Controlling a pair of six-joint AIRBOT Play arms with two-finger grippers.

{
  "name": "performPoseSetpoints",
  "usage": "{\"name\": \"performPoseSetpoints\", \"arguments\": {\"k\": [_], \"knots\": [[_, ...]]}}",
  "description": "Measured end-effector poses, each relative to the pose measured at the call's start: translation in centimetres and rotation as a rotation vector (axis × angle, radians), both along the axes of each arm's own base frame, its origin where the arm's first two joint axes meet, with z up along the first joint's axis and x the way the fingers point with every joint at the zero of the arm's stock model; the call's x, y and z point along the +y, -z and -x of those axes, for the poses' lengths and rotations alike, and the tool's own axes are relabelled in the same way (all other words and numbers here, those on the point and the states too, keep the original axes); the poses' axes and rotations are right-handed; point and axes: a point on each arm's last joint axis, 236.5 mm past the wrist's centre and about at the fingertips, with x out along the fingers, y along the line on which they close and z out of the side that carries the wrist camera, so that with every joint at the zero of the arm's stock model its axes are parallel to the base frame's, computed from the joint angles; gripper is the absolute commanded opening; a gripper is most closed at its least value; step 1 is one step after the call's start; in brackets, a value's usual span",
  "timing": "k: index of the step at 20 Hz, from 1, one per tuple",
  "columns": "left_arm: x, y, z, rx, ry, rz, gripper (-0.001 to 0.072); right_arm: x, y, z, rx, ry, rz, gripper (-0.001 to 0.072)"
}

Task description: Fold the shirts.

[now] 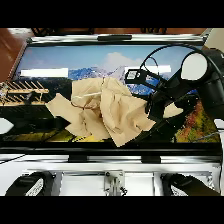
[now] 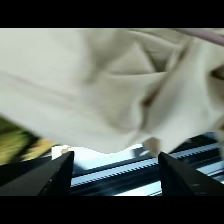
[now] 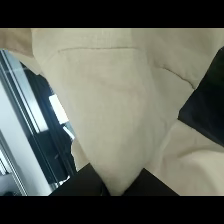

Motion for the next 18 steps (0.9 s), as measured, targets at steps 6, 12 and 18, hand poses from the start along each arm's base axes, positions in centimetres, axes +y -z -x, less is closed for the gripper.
{"name": "performPoseSetpoints", "arguments": {"k": [6, 12, 18], "knots": [[-7.9, 0.0, -3.0, -0.117, -0.064, 0.156, 0.0597, 0.6, -0.8, 0.5, 0.003, 0.061, -0.035, 0.0068], [-9.1, 2.4, -5.8, -0.146, -0.172, 0.158, 0.0053, 1.3, -0.8, 1.3, 0.011, 0.044, -0.026, 0.0068], [-4.1, 1.0, -9.0, -0.223, -0.292, 0.136, 0.0052, 0.3, -2.3, 1.8, -0.048, 0.070, -0.018, 0.0067]]}}
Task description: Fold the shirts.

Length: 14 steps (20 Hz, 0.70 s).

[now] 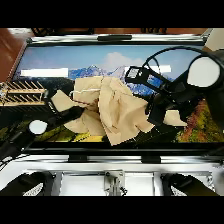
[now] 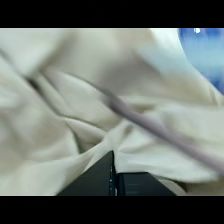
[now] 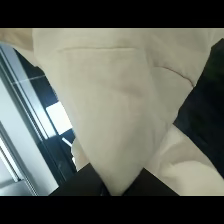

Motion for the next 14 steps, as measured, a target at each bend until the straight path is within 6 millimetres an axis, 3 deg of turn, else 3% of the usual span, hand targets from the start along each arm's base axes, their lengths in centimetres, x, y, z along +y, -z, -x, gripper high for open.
{"name": "performPoseSetpoints", "arguments": {"k": [3, 6, 10, 14], "knots": [[3.5, -1.9, -1.4, -0.032, -0.064, -0.001, 0.0052, 0.1, -1.2, 1.1, -0.010, 0.013, -0.033, 0.0067], [5.6, -5.0, -2.9, -0.095, -0.102, -0.002, 0.0052, 0.1, -1.6, 1.5, -0.012, 0.020, -0.046, 0.0067], [6.3, -9.1, -4.2, -0.189, -0.091, -0.023, 0.0052, -0.4, -1.3, 0.9, -0.023, 0.046, -0.024, 0.0067], [5.7, -11.2, -3.6, -0.239, -0.016, -0.066, 0.0051, -0.7, -1.3, -0.5, -0.062, 0.100, -0.021, 0.0067]]}}
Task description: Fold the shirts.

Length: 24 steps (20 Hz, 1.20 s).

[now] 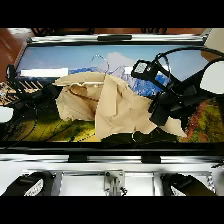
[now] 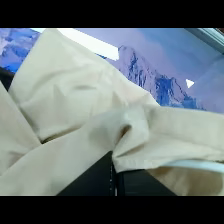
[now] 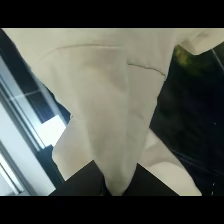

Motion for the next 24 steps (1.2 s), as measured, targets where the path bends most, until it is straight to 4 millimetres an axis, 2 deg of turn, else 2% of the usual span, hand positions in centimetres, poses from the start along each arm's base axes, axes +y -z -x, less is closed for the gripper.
{"name": "performPoseSetpoints", "arguments": {"k": [4, 6, 9, 12, 14, 18, 22, 24], "knots": [[-0.9, -0.9, 1.2, -0.031, 0.084, -0.060, 0.0051, 0.2, -0.3, -1.0, -0.032, 0.034, -0.017, 0.0066], [-1.4, -2.4, 1.3, -0.064, 0.102, -0.052, 0.0051, 0.5, -0.4, -1.2, -0.038, 0.043, -0.035, 0.0066], [-2.8, -7.2, 1.9, -0.167, 0.151, -0.032, 0.0051, 0.8, -0.5, -1.3, -0.038, 0.063, -0.052, 0.0066], [-4.3, -11.6, 3.5, -0.242, 0.229, -0.032, 0.0051, 0.6, -0.5, -1.5, -0.038, 0.086, -0.054, 0.0066], [-5.3, -13.0, 4.8, -0.253, 0.292, -0.038, 0.0051, 1.0, -0.7, -1.7, -0.045, 0.098, -0.073, 0.0066], [-8.1, -13.9, 7.3, -0.245, 0.409, -0.027, 0.0051, 3.6, -2.1, -2.6, -0.092, 0.095, -0.188, 0.0066], [-12.8, -17.0, 9.8, -0.336, 0.510, 0.059, 0.0049, 6.5, -4.0, -3.9, -0.177, 0.078, -0.297, 0.0066], [-14.5, -17.5, 11.3, -0.361, 0.571, 0.059, 0.0050, 7.2, -5.5, -5.0, -0.232, 0.100, -0.351, 0.0066]]}}
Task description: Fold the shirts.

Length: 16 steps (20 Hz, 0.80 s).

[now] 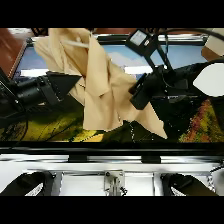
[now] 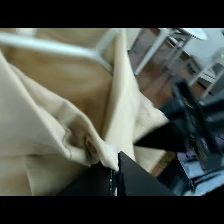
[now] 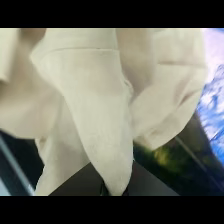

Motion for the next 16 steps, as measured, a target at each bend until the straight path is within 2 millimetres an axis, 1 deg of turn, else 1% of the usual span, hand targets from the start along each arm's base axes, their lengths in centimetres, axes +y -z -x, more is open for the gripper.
{"name": "performPoseSetpoints", "arguments": {"k": [1, 2, 4, 5, 6, 8, 9, 11, 13, 16], "knots": [[-0.6, 0.4, 0.8, -0.002, 0.032, -0.024, 0.0049, 0.2, -0.8, -0.5, -0.025, 0.014, -0.025, 0.0066], [-1.0, 1.3, 1.6, 0.007, 0.066, -0.066, 0.0049, 0.2, -1.7, -1.0, -0.048, 0.028, -0.049, 0.0066], [-1.2, 3.4, 3.1, 0.041, 0.116, -0.156, 0.0049, -0.2, -3.2, -1.8, -0.084, 0.061, -0.083, 0.0066], [-0.8, 4.3, 3.6, 0.050, 0.128, -0.207, 0.0049, -0.4, -3.7, -2.1, -0.093, 0.073, -0.092, 0.0066], [-0.3, 4.9, 3.8, 0.053, 0.126, -0.243, 0.0049, -0.6, -4.1, -2.2, -0.099, 0.084, -0.102, 0.0066], [1.0, 4.8, 3.6, 0.033, 0.092, -0.285, 0.0049, -0.8, -4.5, -2.3, -0.099, 0.094, -0.110, 0.0065], [1.8, 4.2, 3.3, 0.014, 0.063, -0.291, 0.0049, -0.9, -4.5, -2.2, -0.093, 0.094, -0.109, 0.0065], [3.6, 1.7, 2.2, -0.047, -0.018, -0.276, 0.0050, -1.1, -4.1, -1.7, -0.068, 0.088, -0.093, 0.0065], [5.5, -2.0, 1.0, -0.133, -0.114, -0.242, 0.0051, -1.3, -3.6, -1.2, -0.051, 0.075, -0.070, 0.0065], [7.7, -8.6, 0.4, -0.282, -0.235, -0.153, 0.0050, -1.3, -3.6, -1.2, -0.070, 0.051, -0.051, 0.0064]]}}
